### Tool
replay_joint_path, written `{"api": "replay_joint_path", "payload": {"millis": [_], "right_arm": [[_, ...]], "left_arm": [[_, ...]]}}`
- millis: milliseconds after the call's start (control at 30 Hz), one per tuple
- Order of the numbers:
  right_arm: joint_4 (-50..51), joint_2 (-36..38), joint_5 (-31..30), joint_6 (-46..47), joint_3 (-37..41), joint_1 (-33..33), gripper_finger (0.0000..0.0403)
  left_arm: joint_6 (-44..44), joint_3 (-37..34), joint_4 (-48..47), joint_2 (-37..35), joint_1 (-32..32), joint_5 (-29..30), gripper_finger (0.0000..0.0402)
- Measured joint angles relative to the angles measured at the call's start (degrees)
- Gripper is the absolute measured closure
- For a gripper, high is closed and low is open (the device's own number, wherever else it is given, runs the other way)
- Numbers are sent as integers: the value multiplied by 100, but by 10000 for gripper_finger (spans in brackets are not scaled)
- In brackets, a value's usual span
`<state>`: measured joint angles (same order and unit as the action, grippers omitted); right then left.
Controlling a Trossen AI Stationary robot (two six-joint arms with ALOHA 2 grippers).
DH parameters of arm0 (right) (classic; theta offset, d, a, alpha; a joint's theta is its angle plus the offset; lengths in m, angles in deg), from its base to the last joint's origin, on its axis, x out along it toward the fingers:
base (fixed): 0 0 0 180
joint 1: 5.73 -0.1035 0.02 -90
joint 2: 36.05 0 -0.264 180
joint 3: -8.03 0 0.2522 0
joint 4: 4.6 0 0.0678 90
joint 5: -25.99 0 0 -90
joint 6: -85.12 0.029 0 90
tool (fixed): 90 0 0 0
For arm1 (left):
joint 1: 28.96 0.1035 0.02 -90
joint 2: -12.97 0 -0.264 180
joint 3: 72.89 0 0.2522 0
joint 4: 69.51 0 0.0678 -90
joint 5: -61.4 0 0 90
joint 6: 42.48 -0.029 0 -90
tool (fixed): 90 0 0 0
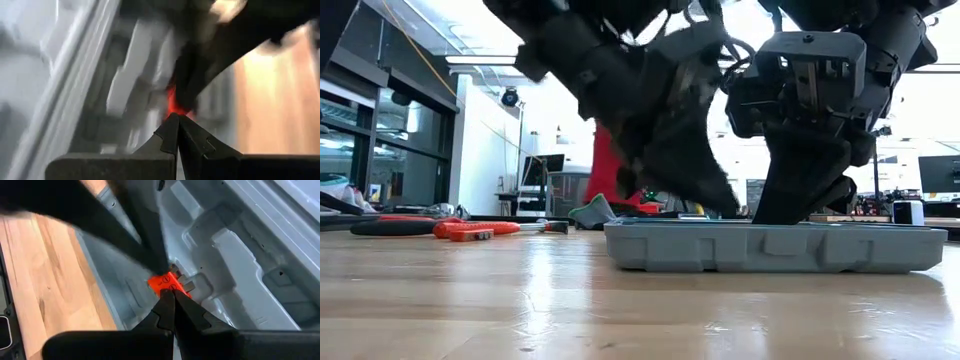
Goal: Prefit tool cases
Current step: Put the screwdriver bit set into the gray tool case
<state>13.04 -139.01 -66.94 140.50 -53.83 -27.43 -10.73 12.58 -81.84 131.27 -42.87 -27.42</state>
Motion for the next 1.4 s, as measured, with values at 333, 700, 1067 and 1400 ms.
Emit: {"api": "replay_joint_path", "payload": {"millis": [333, 700, 1067, 1400], "right_arm": [[-63, -7, 42, -16, 4, -5, 403], [-91, 26, 276, 6, 25, 19, 403], [-246, 173, -9, -10, 31, -87, 403], [-192, -35, 84, 78, 0, -81, 403]], "left_arm": [[338, 1, -1, 108, -59, -298, 402], [243, 71, 299, 330, 73, -644, 402], [305, 69, 291, 359, 57, -572, 402], [127, 47, 202, 193, 59, -585, 402]]}}
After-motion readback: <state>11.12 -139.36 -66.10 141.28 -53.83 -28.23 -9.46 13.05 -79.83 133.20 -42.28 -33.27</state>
